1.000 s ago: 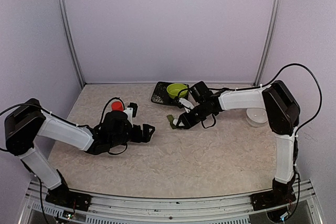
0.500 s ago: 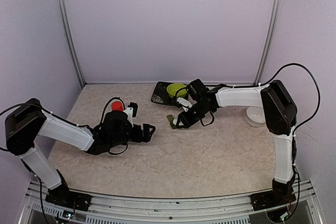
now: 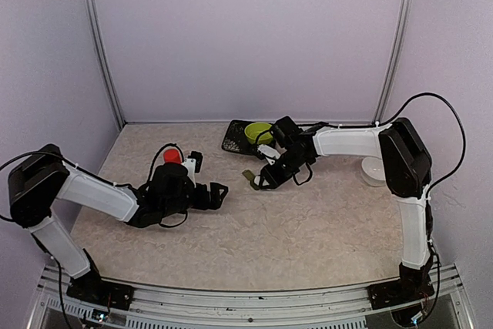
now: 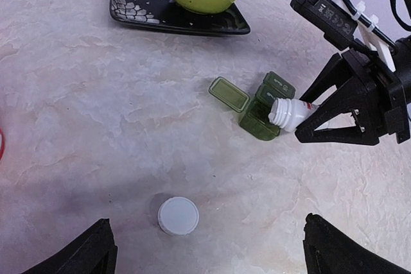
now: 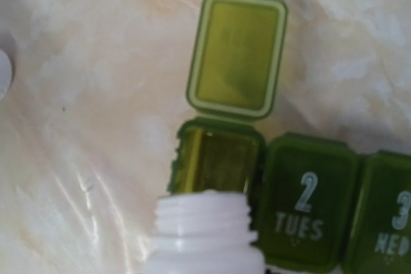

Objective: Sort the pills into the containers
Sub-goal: Pour the pill into the compartment of the pill container.

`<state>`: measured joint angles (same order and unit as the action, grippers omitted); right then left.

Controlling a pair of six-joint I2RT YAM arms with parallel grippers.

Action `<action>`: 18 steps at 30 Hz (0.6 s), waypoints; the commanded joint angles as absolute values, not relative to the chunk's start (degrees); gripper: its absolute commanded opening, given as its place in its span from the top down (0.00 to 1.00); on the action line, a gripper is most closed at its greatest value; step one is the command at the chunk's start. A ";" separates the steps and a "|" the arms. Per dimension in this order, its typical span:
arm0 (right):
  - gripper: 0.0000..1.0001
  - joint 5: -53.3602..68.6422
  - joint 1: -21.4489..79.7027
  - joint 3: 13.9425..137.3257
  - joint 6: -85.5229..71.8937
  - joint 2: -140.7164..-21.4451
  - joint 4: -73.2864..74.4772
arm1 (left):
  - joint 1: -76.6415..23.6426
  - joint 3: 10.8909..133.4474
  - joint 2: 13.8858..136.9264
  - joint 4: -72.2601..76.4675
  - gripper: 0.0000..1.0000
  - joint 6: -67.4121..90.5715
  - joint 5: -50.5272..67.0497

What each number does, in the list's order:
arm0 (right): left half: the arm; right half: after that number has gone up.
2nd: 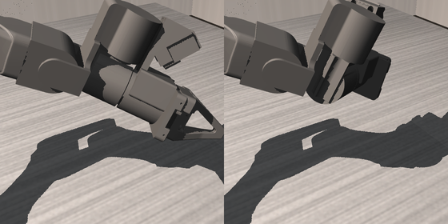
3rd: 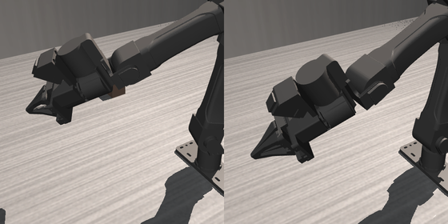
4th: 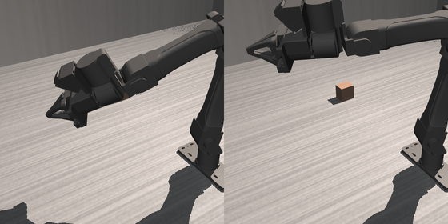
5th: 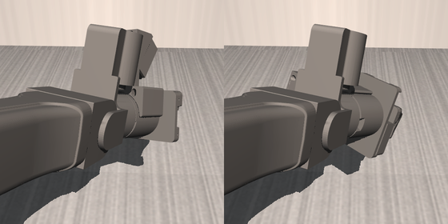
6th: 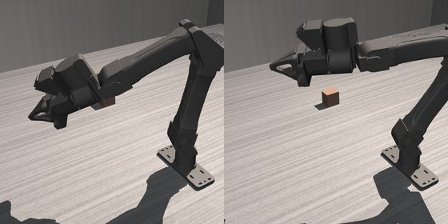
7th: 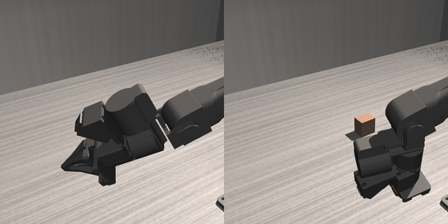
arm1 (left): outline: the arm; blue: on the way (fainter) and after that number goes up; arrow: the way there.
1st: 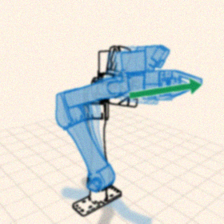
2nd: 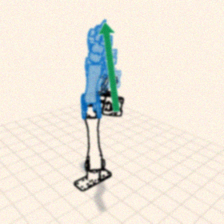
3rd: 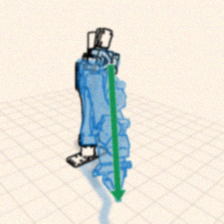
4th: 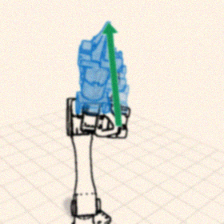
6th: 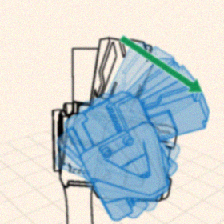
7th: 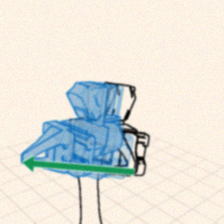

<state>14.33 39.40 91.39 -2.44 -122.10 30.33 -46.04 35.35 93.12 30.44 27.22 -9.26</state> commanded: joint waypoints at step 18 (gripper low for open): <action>1.00 11.95 40.52 98.19 -1.48 -124.58 39.42 | -45.71 35.95 95.00 32.17 0.01 28.13 -7.97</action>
